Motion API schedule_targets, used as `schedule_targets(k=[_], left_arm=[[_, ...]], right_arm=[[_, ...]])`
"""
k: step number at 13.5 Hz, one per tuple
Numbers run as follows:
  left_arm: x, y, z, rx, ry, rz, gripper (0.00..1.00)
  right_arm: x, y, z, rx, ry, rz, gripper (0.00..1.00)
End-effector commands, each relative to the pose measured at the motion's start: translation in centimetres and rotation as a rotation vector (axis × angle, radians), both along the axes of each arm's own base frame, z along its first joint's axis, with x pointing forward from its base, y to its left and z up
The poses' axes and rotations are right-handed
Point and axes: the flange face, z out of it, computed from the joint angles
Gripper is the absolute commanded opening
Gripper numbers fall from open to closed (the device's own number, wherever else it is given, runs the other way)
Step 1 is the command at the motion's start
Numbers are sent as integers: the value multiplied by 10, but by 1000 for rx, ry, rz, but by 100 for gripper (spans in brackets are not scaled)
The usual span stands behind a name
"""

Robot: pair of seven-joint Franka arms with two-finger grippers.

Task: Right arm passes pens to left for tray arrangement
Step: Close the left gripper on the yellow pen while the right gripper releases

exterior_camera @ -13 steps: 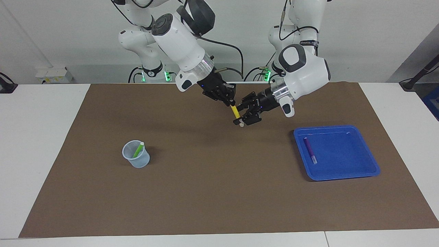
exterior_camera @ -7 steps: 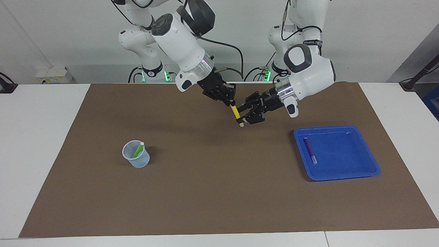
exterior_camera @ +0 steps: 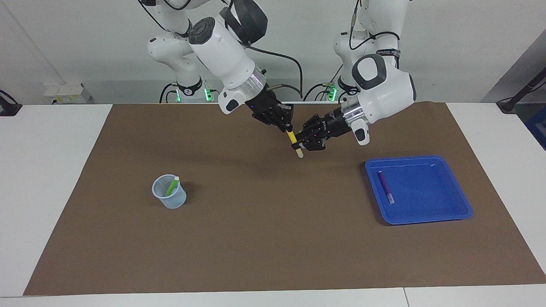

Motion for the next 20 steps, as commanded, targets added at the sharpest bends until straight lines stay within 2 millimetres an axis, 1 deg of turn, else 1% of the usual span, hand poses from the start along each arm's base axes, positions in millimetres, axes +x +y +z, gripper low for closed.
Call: schedule_targets(k=[1,6,7,8,12,13,14,15,17,18,20], left_arm=[[-6,6,4,-11,-5,-8,0],[-4,7,6,-11,-7,-4,0],[-4,8,6,-11,-7,-2,0],[-4,8,7,-11,-10,-1,0],[-3,11,6,-8,-16,-4,0],[-2,12,7,-9,-27,-9,0],[-2,13,7,-8,-38,-13,0],[-2,13,5,-6,-44,-18,0],[-3,14,5,-4,-51,-26,0],[-3,15,4,-2,-51,-27,0],[-5,18,1,2,-82,-52,0]], right_arm=[[-1,1,-1,19,18,-15,9],[-1,1,-1,15,12,-14,9],[-1,1,-2,11,13,-13,12],[-1,1,-1,10,11,-13,22],[-1,1,-1,10,10,-11,22],[-1,1,-1,9,10,-12,33],[-1,0,-2,7,12,-12,60],[0,-1,-1,6,13,-13,100],[1,-8,2,-13,18,-2,100],[2,-16,6,-37,15,9,100],[5,-43,14,-67,3,43,100]])
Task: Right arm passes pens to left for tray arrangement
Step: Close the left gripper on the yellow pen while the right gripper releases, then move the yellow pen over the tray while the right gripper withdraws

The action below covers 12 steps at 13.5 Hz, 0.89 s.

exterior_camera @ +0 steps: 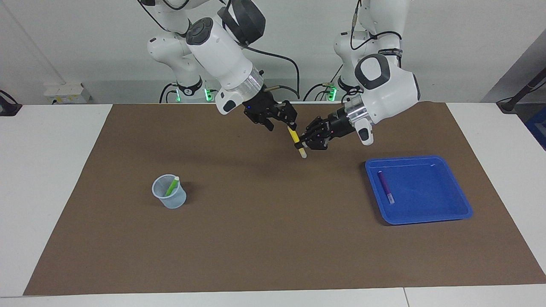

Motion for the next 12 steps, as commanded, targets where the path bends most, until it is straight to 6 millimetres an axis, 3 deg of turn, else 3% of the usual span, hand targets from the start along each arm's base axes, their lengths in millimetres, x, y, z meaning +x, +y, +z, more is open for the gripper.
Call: schedule_targets(k=[1,4,7,10,12], left_arm=[[-9,14,-3,26,-58,-55,0],[-13,19,-13,135,-139,-174,0],[-16,37,-19,218,-248,-365,0],[-21,51,-28,273,-331,-520,0],[-29,63,-35,269,-374,-603,0]], right_arm=[[3,-42,15,-38,-17,76,100],[6,-100,34,-124,-76,162,100],[12,-155,32,-188,-84,259,100],[6,-176,25,-355,-106,418,100],[3,-183,8,-438,-107,498,100]])
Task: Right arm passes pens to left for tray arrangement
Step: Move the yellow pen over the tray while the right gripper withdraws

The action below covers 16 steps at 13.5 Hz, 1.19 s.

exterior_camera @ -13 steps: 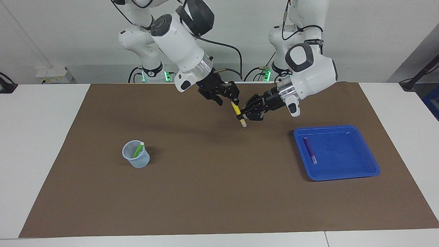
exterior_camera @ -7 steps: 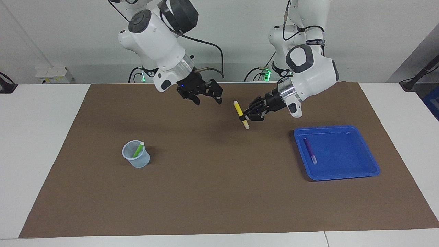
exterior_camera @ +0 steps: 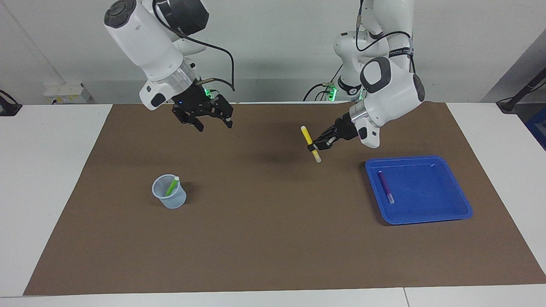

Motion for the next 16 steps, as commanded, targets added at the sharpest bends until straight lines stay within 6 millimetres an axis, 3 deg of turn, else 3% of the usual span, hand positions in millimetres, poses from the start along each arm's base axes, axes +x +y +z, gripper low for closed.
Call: schedule_targets(k=[1,4,8,12,15,16], left_arm=[[-19,22,-3,11,-46,-132,0],[-19,41,-8,94,-102,-286,0],[-16,59,-14,293,-169,-487,0],[7,107,-6,290,-250,-495,0],[26,146,-8,387,-392,-560,0],[28,150,-7,402,-407,-569,0]], right_arm=[[-8,-9,-20,-125,-10,128,100],[-1,-18,-58,-240,-20,247,100],[11,-12,-115,-328,-15,305,100],[17,-15,-151,-402,-16,351,99],[13,-16,-169,-418,-18,373,87],[12,-18,-171,-422,-12,375,82]])
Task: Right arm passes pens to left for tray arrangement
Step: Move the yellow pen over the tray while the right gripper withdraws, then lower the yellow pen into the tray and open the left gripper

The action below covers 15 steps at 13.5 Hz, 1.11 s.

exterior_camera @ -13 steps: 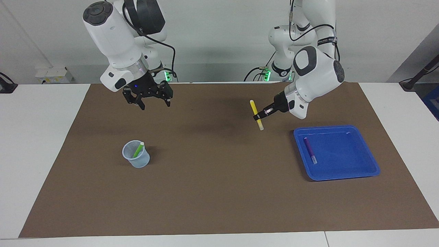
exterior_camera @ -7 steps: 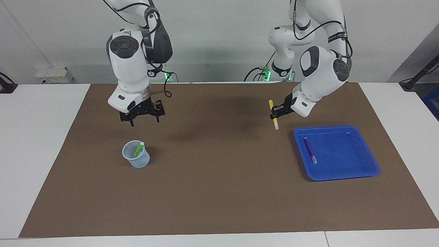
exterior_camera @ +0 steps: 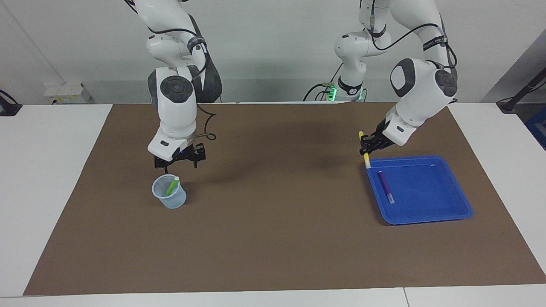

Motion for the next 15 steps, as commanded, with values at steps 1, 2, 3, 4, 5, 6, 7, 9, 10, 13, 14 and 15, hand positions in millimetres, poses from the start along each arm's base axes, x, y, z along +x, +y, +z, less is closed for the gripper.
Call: schedule_targets(k=[1,2,3,4,5,6,7,9,10,13,14,15], left_arm=[[8,18,1,50,-73,-33,0],[12,23,-1,61,-91,-36,0],[17,29,-7,79,-113,-50,0],[23,42,-11,97,-146,-50,0],[31,53,-26,108,-168,-66,0],[40,71,-44,110,-183,-83,0],[46,88,-60,112,-196,-107,0],[49,97,-66,111,-203,-106,0],[50,99,-65,111,-205,-103,0],[62,108,-83,125,-194,-120,0],[65,116,-88,140,-204,-120,0],[66,120,-96,145,-212,-116,0]], right_arm=[[-9,-7,-9,-20,9,32,80],[-10,-11,-11,-21,15,26,80],[-11,-12,-11,-22,14,24,80],[-10,-13,-10,-26,12,25,80],[-9,-16,-10,-30,5,28,80],[-7,-17,-11,-29,-2,32,80],[-7,-17,-11,-34,-3,39,79],[-7,-16,-12,-41,-7,49,77],[-7,-17,-15,-44,-8,52,77],[-9,-18,-19,-44,-7,54,66],[-8,-24,-19,-42,-12,46,61],[-8,-25,-23,-42,-7,45,60]])
